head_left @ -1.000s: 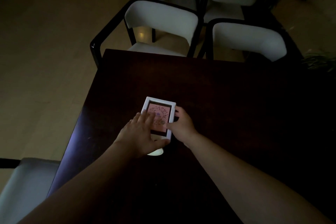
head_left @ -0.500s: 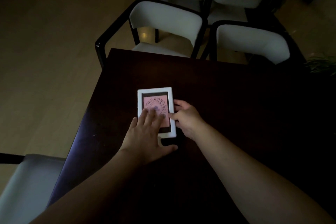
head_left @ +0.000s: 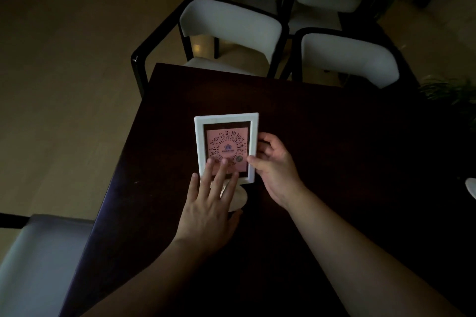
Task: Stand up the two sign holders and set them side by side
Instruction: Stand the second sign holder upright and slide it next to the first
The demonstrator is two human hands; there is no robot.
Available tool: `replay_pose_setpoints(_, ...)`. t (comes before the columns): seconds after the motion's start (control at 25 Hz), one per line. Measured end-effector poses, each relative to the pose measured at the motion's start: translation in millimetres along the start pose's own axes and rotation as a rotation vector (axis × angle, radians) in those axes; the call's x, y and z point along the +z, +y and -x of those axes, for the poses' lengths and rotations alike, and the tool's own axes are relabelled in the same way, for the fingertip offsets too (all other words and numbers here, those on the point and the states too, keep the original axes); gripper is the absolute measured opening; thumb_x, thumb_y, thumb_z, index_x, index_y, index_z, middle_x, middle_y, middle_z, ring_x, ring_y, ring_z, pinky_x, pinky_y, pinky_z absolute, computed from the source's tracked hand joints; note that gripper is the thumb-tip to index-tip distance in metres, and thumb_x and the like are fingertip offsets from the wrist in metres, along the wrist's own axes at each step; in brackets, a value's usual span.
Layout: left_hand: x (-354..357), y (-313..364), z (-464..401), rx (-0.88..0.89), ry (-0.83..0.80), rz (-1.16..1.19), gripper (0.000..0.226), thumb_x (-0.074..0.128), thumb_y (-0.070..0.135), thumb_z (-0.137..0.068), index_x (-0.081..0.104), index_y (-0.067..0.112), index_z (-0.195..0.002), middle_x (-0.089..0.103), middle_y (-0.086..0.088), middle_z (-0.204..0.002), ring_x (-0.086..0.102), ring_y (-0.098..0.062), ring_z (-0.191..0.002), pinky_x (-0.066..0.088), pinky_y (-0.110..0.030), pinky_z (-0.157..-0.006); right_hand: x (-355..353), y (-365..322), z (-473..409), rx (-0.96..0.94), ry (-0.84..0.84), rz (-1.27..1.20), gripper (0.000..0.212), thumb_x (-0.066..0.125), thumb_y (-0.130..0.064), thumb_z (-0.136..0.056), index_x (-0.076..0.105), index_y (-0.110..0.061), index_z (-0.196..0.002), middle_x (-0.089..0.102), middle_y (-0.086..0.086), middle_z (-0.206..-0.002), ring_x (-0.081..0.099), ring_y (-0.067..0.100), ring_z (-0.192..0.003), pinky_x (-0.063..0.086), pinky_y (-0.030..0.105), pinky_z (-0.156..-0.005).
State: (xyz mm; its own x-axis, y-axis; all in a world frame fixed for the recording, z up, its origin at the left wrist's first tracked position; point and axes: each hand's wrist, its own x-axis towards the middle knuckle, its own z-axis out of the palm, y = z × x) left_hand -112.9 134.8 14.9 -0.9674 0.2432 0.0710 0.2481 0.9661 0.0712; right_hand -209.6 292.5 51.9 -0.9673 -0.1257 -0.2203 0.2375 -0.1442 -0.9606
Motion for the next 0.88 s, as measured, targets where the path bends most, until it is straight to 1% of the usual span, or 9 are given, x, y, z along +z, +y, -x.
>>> replay_pose_setpoints(0.08,4.2,1.8,6.7,0.008,-0.008,0.006,0.081,0.050,0.058,-0.091,0.025,0.015,-0.155,0.000,-0.018,-0.165,-0.006,-0.039,-0.150,0.024,-0.063,-0.114,-1.7,1.8,7.3,-0.029,0.010,0.010,0.047,0.064,0.010,-0.086,0.058,-0.020,-0.121,0.072,0.006,-0.115,0.067,0.018,-0.112,0.055,0.039,-0.090)
replay_pose_setpoints(0.24,10.9,1.6,21.6,0.033,-0.044,0.022,0.082,0.048,0.058,-0.091,0.022,0.014,-0.156,0.002,-0.017,-0.165,-0.007,-0.037,-0.150,0.022,-0.062,-0.115,-4.8,7.3,20.2,-0.052,0.039,0.031,0.043,0.064,0.010,-0.085,0.060,-0.018,-0.117,0.072,0.006,-0.115,0.067,0.019,-0.112,0.054,0.039,-0.092)
replay_pose_setpoints(0.36,15.4,3.4,32.6,0.057,-0.090,0.029,0.083,0.046,0.057,-0.091,0.018,0.014,-0.157,0.003,-0.016,-0.165,-0.008,-0.034,-0.151,0.022,-0.061,-0.115,-8.6,12.2,30.1,-0.080,0.064,0.029,0.042,0.064,0.011,-0.085,0.060,-0.016,-0.116,0.073,0.006,-0.113,0.068,0.019,-0.109,0.056,0.032,-0.086)
replay_pose_setpoints(0.44,18.6,5.8,38.6,0.073,-0.108,0.031,0.082,0.045,0.056,-0.092,0.019,0.013,-0.156,0.003,-0.014,-0.165,-0.007,-0.032,-0.151,0.021,-0.060,-0.116,-11.0,13.7,35.4,-0.101,0.062,0.023,0.040,0.064,0.012,-0.084,0.061,-0.014,-0.114,0.073,0.008,-0.111,0.069,0.021,-0.107,0.055,0.029,-0.083)
replay_pose_setpoints(0.56,20.4,8.8,46.9,0.096,-0.129,0.045,0.079,0.046,0.055,-0.091,0.025,0.013,-0.155,0.008,-0.014,-0.165,-0.004,-0.031,-0.151,0.021,-0.058,-0.117,-15.5,13.7,40.9,-0.120,0.053,-0.006,0.037,0.064,0.014,-0.083,0.061,-0.008,-0.113,0.074,0.010,-0.108,0.069,0.023,-0.106,0.053,0.029,-0.085)
replay_pose_setpoints(0.68,22.4,11.8,54.5,0.068,-0.158,0.059,0.077,0.044,0.055,-0.091,0.026,0.015,-0.155,0.014,-0.012,-0.164,0.000,-0.030,-0.151,0.023,-0.057,-0.116,-23.1,13.4,47.3,-0.108,0.019,0.006,0.041,0.068,0.008,-0.083,0.060,-0.012,-0.118,0.071,0.007,-0.117,0.066,0.018,-0.112,0.053,0.029,-0.089)
replay_pose_setpoints(0.76,23.9,13.9,59.2,-0.011,-0.199,0.072,0.081,0.041,0.059,-0.090,0.022,0.017,-0.156,0.013,-0.010,-0.165,-0.003,-0.029,-0.151,0.018,-0.056,-0.118,-31.6,19.0,55.4,-0.092,0.043,0.179,0.044,0.071,-0.003,-0.086,0.058,-0.019,-0.125,0.066,0.000,-0.128,0.060,0.010,-0.121,0.048,0.030,-0.100)
replay_pose_setpoints(0.8,25.0,15.2,61.0,-0.062,-0.215,0.077,0.083,0.039,0.061,-0.089,0.018,0.019,-0.157,0.010,-0.009,-0.165,-0.006,-0.030,-0.151,0.014,-0.056,-0.119,-36.4,24.3,61.2,-0.092,0.079,0.339,0.045,0.071,-0.010,-0.089,0.056,-0.021,-0.129,0.062,-0.003,-0.134,0.055,0.008,-0.126,0.044,0.031,-0.105)
replay_pose_setpoints(0.88,28.8,15.6,64.1,-0.152,-0.250,0.080,0.088,0.034,0.066,-0.087,0.005,0.023,-0.158,0.000,-0.007,-0.166,-0.015,-0.030,-0.149,0.007,-0.056,-0.119,-41.6,40.0,74.2,-0.081,0.131,0.695,0.048,0.065,-0.025,-0.094,0.049,-0.024,-0.139,0.050,-0.003,-0.146,0.045,0.012,-0.134,0.037,0.029,-0.106)
